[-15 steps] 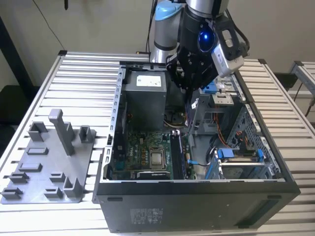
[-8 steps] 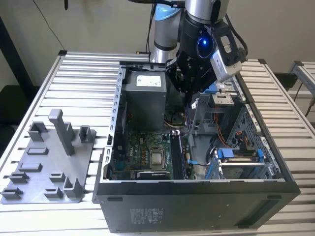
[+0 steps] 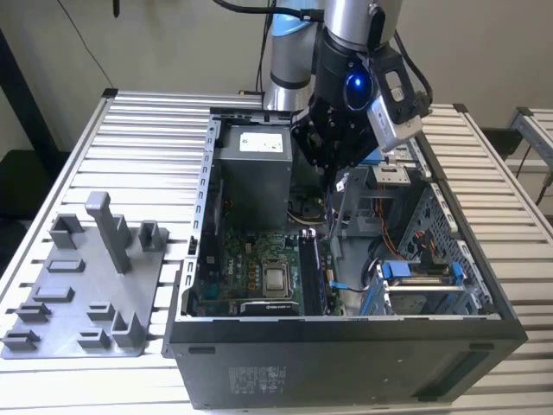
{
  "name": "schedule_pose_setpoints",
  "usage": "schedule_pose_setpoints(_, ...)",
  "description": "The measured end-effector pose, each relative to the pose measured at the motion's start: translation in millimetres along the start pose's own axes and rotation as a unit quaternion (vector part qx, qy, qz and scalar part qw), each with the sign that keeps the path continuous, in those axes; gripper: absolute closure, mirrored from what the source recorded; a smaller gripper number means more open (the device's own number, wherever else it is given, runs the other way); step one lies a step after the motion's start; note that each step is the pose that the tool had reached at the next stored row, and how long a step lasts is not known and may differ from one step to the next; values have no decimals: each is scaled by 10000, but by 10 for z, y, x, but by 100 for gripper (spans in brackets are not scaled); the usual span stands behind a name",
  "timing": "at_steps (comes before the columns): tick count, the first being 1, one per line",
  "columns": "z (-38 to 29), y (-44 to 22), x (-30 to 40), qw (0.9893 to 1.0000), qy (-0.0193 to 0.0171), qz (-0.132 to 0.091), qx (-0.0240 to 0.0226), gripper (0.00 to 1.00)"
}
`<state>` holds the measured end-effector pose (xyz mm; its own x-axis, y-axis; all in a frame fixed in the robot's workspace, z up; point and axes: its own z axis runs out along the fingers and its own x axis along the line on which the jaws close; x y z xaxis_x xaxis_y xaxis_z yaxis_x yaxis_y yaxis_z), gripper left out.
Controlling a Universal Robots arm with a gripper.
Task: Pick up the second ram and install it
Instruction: 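Insert the second ram into the second slot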
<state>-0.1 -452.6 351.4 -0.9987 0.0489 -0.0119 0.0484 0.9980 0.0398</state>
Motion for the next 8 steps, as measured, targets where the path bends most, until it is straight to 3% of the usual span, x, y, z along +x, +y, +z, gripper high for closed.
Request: schedule_pose_setpoints(8,54,-2,1,10000,0,0,0,86)
